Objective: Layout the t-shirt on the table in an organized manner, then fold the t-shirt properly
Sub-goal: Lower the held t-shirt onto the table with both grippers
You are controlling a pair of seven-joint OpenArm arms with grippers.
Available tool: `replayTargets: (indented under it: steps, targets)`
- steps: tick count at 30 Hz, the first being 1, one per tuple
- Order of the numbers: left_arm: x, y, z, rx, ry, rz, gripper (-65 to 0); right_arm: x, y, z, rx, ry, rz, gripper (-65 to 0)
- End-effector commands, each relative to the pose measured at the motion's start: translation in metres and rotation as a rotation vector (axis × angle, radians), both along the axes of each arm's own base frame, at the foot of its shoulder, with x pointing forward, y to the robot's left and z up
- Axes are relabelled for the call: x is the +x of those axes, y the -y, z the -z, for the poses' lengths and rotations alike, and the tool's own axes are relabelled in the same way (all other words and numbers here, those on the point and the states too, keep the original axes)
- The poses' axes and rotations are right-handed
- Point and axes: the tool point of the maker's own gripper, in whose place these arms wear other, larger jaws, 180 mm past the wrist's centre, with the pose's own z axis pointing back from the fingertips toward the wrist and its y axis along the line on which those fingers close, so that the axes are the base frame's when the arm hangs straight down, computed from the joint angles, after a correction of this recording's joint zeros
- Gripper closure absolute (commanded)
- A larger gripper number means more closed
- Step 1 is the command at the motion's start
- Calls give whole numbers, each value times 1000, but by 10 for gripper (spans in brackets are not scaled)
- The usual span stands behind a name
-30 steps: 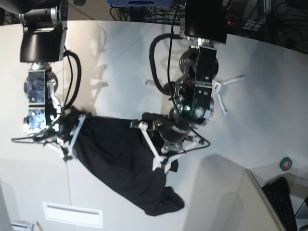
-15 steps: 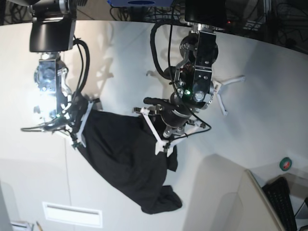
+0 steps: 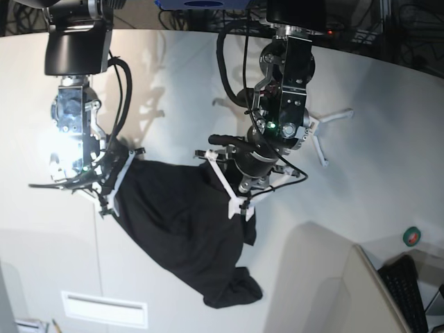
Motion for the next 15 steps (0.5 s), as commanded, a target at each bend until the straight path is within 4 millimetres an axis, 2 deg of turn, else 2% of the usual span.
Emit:
replayTargets:
  steps: [1,5,7,8,10,14,15]
  targets:
    - [8,7,-16,-21,52,7,0,14,-2,-13,5,55,2,0]
    - [9,8,-17,-20,55,12,0,17,-3,-14,8,69,-1,0]
    - [9,8,-16,-20,53,12,-23,17,-3,-14,9,69,-1,0]
    - [9,8,-16,-20,52,12,-35,16,-3,-12,9,65,-1,-20]
    - [10,8,-15,-19,52,13,-51,16,-3,-12,8,65,-2,-93]
    - [12,7,-17,-19,56,11,-82,17,-2,-13,6,66,-1,-318]
    - [12,6,-17,-19,56,8,-91,17,-1,-13,4,65,-1,-345]
